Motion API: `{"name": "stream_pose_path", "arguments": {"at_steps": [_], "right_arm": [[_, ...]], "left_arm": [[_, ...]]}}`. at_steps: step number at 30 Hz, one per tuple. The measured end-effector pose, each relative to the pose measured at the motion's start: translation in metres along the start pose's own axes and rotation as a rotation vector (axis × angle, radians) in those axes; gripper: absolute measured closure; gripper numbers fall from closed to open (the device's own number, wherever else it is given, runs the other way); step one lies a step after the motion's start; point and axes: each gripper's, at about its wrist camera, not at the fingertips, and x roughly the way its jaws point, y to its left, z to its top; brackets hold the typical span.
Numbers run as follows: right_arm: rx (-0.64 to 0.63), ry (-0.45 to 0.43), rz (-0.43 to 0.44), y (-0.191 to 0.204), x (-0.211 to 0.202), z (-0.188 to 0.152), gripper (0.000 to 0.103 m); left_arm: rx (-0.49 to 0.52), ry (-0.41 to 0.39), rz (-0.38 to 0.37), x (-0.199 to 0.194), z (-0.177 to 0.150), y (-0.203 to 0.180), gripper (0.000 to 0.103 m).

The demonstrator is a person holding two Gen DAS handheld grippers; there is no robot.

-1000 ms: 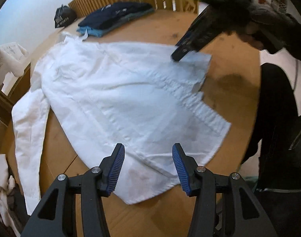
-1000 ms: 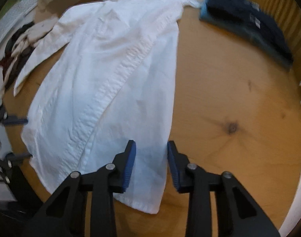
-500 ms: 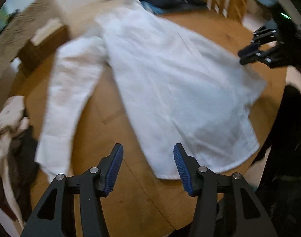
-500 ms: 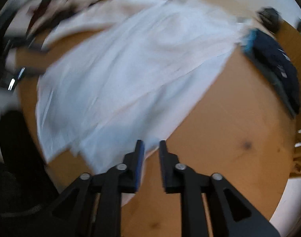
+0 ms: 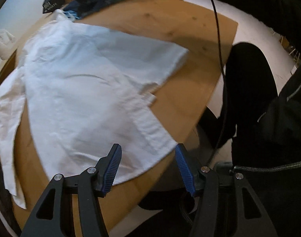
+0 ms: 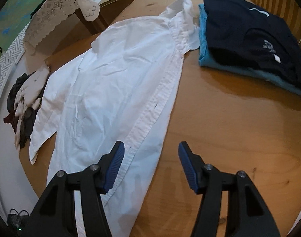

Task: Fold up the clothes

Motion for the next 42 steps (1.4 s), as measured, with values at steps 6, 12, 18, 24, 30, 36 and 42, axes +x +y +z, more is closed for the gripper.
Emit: {"name": "stream_pose_path", "arguments": {"at_steps": [6,12,18,24,30,36,42], "right_arm": [[-0.026,0.009,-0.02,0.0,-0.007,-0.014,0.047],[-0.029,-0.004,-0.016,-0.004,-0.019,-0.02,0.047],[-0.006,-0.033,-0.009,-0.016,-0.033,-0.02,0.047],[-0.006,-0.048,-0.009,-0.018,-0.036,-0.021,0.047],[-0.02,-0.052,-0.008,-0.012,-0.034,-0.024,0.047],[-0.034,-0.064,0.004,-0.008,-0.035,-0.019,0.047],[0.03,-0.093,0.027,-0.019,-0.03,0.026,0.047]], "left_arm": [[-0.011,0.026,0.005,0.009,0.012,-0.008,0.043],[-0.086,0.043,-0.033,0.01,0.024,-0.005,0.044],[-0.139,0.074,-0.003,0.012,0.027,0.001,0.05],[-0.142,0.107,-0.011,0.012,0.03,-0.003,0.054],[-0.119,0.16,-0.023,0.015,0.04,0.005,0.072],[-0.122,0.14,-0.022,0.012,0.043,0.013,0.101],[-0.323,0.031,-0.15,-0.01,0.03,0.057,0.101]]}}
